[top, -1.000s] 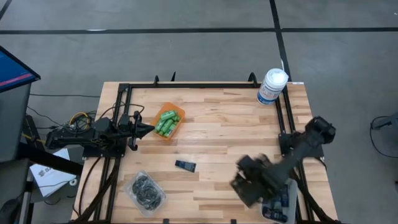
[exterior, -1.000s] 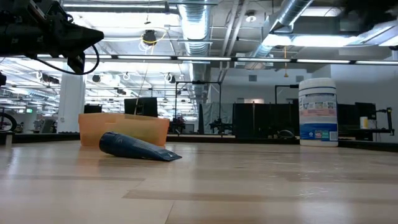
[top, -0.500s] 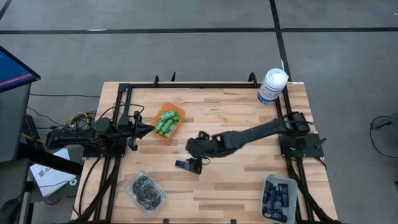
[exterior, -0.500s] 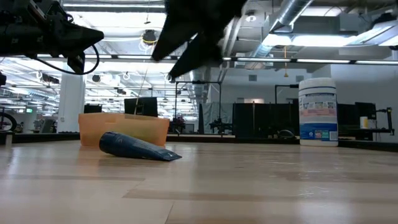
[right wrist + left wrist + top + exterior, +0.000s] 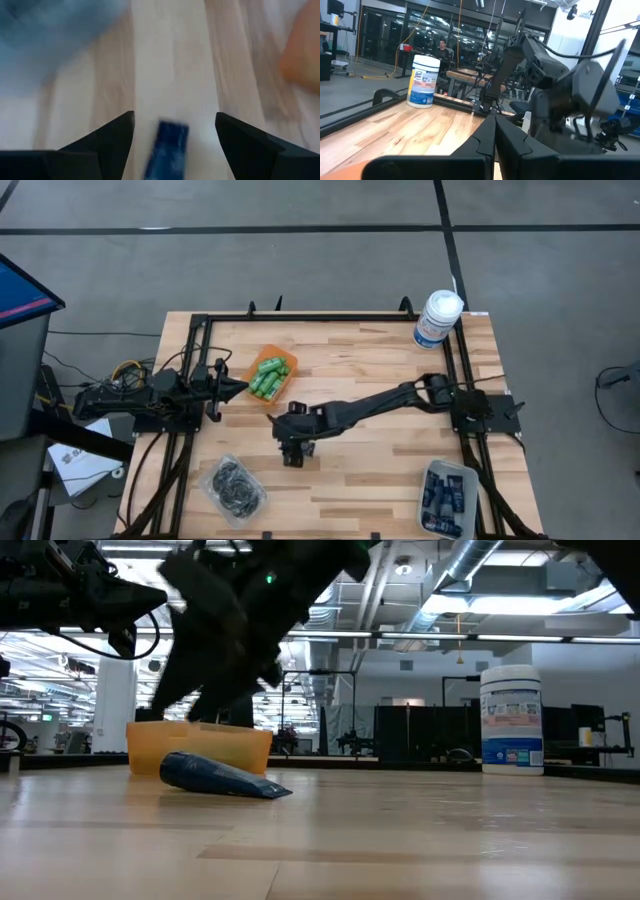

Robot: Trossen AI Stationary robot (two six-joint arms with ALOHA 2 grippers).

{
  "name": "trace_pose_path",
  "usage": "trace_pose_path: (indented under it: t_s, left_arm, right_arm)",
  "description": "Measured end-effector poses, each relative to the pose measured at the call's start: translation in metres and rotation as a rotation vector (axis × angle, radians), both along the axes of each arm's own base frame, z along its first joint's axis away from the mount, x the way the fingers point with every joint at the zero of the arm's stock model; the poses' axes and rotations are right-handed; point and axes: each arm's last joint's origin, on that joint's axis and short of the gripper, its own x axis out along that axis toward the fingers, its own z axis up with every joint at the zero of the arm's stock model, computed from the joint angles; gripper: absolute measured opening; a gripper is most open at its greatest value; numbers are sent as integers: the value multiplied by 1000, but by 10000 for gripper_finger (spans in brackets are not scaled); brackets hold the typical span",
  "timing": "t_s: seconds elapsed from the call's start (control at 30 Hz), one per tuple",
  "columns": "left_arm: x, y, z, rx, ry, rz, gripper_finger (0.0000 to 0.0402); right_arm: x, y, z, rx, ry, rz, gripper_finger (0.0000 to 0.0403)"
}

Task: Pick & Place Travel size toiletries
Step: Put the dark blue shave cream into the gray bin

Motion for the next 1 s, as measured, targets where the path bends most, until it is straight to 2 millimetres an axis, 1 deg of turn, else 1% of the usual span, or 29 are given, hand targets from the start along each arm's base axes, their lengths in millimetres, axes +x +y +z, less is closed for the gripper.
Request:
trace_pose_path:
  t_s: [0.13,0.33,0.47,0.53,0.6,0.67,0.9,1.0]
  left_arm:
    - [0,0,0,0,1,-1,2]
    - [0,0,0,0,1,-1,2]
    - [0,0,0,1,1,-5,2]
    - [0,0,0,1,0,-4,2]
    - [0,0,0,1,0,-4,2]
    - [0,0,0,1,0,-4,2]
    - [0,0,0,1,1,-3,2]
    - [0,0,0,1,1,-4,2]
  right_arm:
    - [5,1,-16,-1,51,-3,270]
    - [2,5,-46,29,157,-76,270]
    - [0,7,-52,52,199,-121,268]
    - [-2,8,-54,49,220,-124,260]
    - [-2,8,-54,49,223,-128,244]
    - [-3,7,-54,51,227,-132,219]
    - [-3,4,-56,85,249,-152,103]
    - [-4,4,-56,109,265,-140,69]
